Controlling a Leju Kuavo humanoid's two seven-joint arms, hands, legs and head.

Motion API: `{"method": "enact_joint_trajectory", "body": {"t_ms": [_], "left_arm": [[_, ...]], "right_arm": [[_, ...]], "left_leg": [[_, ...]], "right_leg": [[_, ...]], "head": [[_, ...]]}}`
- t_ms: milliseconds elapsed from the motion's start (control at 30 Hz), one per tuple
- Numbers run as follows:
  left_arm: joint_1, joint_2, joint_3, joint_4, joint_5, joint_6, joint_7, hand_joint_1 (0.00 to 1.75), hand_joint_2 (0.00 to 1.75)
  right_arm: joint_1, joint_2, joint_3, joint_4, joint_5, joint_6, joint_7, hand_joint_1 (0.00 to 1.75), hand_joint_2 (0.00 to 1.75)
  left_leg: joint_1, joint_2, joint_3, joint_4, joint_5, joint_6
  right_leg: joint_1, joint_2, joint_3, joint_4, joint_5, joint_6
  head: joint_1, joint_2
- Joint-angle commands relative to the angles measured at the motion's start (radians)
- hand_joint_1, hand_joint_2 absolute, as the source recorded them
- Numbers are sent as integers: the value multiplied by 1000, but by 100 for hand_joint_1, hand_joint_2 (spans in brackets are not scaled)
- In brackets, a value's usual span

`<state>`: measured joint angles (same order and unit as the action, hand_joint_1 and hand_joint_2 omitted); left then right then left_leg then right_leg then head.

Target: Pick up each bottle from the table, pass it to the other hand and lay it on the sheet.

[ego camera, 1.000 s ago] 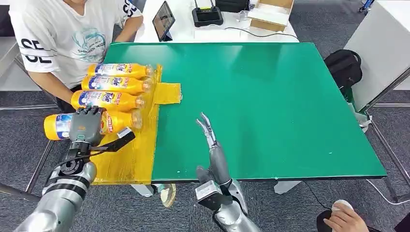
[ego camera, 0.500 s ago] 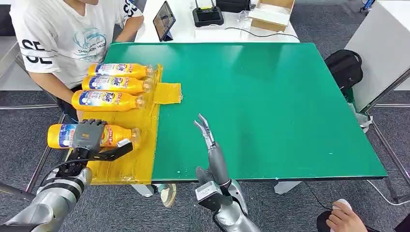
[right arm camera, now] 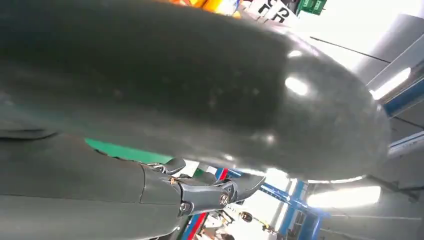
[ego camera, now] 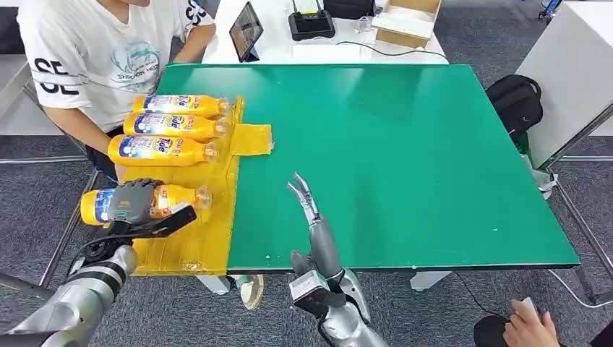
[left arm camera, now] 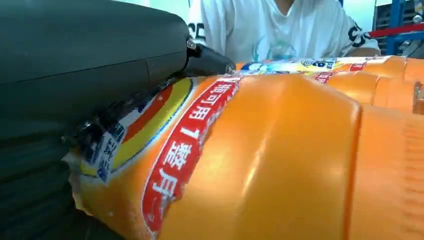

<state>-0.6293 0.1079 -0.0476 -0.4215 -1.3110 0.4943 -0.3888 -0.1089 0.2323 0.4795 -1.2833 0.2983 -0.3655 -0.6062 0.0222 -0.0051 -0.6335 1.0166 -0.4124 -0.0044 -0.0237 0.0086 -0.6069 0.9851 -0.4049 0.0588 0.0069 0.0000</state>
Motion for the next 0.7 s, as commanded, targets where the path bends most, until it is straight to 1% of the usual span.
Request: {"method": "enact_joint_trajectory", "body": {"t_ms": [33,67,200,267,367,400,533,600,633,700], "left_arm": [[-6,-71,151,46,235,-246,-154,0,0],[-4,-73,157,43,254,-261,-164,0,0],[-4,-73,157,43,254,-261,-164,0,0],[-2,-74,160,32,288,-280,-181,0,0],[4,-81,154,13,337,-307,-203,0,0],[7,-81,149,5,347,-315,-208,0,0],[20,-84,132,-18,394,-346,-228,0,0],[28,-83,120,-32,444,-398,-243,0,0],[34,-89,133,-49,503,-440,-262,0,0],[45,-103,152,-86,580,-473,-292,0,0]], "right_arm": [[-20,-14,-5,68,10,18,21,0,0],[-21,-13,-5,71,11,18,21,0,0],[-21,-13,-5,71,11,18,21,0,0],[-22,-12,-6,73,14,18,21,0,0],[-22,-12,-12,76,13,17,21,0,0],[-22,-10,-15,78,12,15,21,0,0],[-23,-8,-23,82,6,14,20,0,0],[-25,-7,-28,89,5,13,20,0,0],[-25,-7,-33,92,3,14,20,0,0],[-23,-6,-37,93,1,18,20,0,0]], "left_leg": [[1,0,12,-2,-4,4],[0,0,6,-2,-1,2],[0,0,8,-2,-2,2],[0,-3,7,-1,-1,2],[0,0,10,-2,-1,2],[0,-2,7,-1,0,1],[0,-3,8,-1,0,0],[0,-2,9,-2,0,1],[0,-2,8,-1,0,0],[0,-2,10,-2,0,1]], "right_leg": [[2,-3,13,-3,-4,-6],[0,-2,6,-2,-1,-2],[1,-1,9,-2,-2,-4],[1,-3,8,-2,-1,-2],[1,-1,10,-2,-1,-4],[1,-3,8,-1,-1,-3],[1,-2,9,-1,-1,-3],[1,-2,10,-2,-1,-3],[1,-2,9,-1,-1,-2],[1,-2,11,-2,-1,-3]], "head": [[0,0],[0,0],[0,0],[0,0],[0,0],[0,0],[0,0],[0,0],[0,0],[0,0]]}}
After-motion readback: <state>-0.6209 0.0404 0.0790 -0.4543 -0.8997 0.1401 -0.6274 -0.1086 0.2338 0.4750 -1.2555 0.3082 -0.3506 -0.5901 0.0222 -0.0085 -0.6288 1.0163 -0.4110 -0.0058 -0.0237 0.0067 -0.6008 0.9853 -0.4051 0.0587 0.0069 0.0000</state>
